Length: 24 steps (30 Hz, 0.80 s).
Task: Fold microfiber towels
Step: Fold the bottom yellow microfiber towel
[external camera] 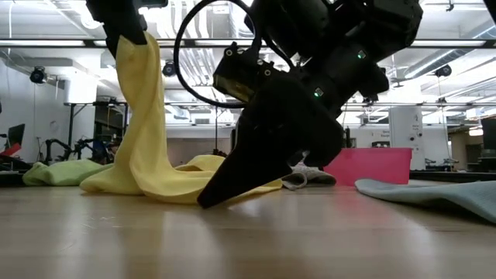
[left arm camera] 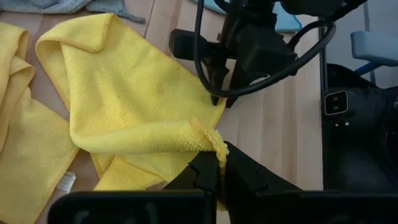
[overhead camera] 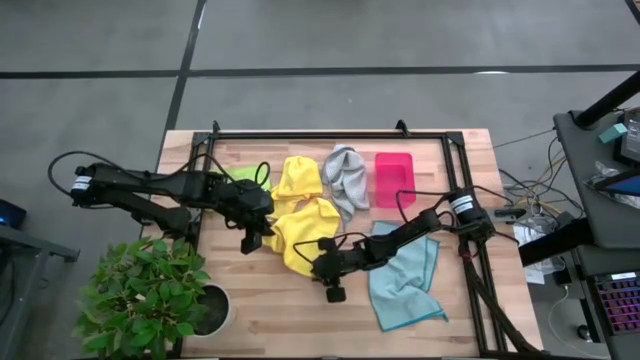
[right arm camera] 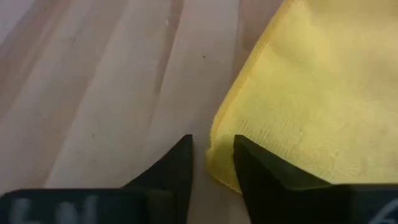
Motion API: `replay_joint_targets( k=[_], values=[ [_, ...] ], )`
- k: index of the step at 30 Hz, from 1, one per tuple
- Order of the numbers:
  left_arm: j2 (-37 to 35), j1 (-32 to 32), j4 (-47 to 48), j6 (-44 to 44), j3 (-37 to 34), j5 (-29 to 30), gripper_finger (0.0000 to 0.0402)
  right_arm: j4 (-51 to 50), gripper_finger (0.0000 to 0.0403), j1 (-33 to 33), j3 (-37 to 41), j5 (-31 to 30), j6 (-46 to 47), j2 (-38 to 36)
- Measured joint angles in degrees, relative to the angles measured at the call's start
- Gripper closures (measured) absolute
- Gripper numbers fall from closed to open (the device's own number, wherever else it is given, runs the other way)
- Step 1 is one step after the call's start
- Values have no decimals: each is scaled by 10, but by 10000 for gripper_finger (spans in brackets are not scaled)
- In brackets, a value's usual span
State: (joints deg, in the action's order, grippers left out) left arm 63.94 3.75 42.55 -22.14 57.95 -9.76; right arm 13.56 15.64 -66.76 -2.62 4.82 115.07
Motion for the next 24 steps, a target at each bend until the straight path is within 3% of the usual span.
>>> replay_joint_targets(
  k=[4, 6, 15, 24],
  values=[
    [0, 0, 1, 0, -2, 0, 402, 0, 373, -2, 0, -4, -3, -1],
    [0, 0, 1, 0, -2, 0, 402, -6, 387, -2, 0, -6, -13, -7],
    [0, 0, 8, 0, -2, 0, 402, -170, 394, 2, 5, -40, -54, -181],
    [19, 1, 5, 0, -3, 1, 402, -359, 394, 4, 6, -75, -8, -375]
  ],
)
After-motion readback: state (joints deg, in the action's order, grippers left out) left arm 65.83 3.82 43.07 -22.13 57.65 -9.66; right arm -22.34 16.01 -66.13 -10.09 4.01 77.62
